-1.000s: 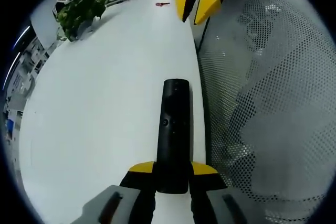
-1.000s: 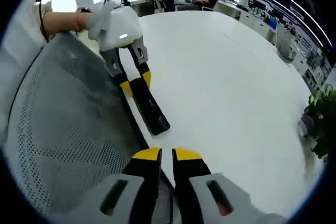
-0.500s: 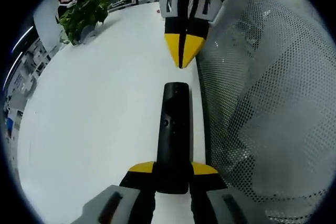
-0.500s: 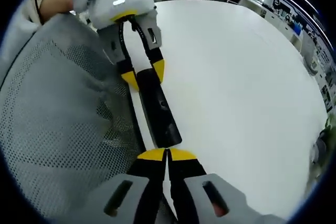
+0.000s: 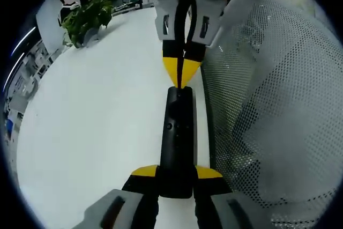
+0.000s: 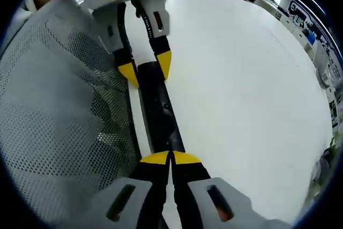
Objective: Press the specified remote control buttons in sequence, fully releasing each button before pressing the next.
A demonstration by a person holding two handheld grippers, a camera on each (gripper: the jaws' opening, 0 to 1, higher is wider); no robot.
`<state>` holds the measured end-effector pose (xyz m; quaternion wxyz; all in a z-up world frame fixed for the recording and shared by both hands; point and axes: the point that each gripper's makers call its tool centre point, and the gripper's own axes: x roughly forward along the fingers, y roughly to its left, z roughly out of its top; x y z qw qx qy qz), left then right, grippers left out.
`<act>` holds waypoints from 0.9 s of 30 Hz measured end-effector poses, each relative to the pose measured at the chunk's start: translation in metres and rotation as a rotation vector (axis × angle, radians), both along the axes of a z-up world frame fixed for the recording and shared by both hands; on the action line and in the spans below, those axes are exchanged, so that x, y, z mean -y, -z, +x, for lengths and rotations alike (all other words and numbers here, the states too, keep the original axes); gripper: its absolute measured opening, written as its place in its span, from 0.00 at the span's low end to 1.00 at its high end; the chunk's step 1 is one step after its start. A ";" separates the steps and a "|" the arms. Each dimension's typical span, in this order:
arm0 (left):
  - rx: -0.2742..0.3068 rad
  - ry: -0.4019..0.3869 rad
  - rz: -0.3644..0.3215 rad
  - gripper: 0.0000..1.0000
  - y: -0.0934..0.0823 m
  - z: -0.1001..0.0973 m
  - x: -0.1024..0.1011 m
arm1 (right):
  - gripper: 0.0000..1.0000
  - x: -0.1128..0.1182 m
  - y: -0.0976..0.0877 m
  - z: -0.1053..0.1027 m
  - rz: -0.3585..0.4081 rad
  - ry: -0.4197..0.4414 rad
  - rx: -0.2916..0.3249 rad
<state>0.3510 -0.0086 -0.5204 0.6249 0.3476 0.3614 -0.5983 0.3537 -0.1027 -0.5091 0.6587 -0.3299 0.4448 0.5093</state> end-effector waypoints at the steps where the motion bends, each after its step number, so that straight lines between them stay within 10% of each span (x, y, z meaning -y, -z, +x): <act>1: 0.000 0.000 -0.001 0.24 0.000 0.000 0.000 | 0.00 0.000 0.000 0.000 0.001 -0.001 -0.002; 27: -0.006 0.019 -0.059 0.24 0.000 -0.001 0.000 | 0.00 -0.001 0.006 0.000 -0.177 -0.075 -0.099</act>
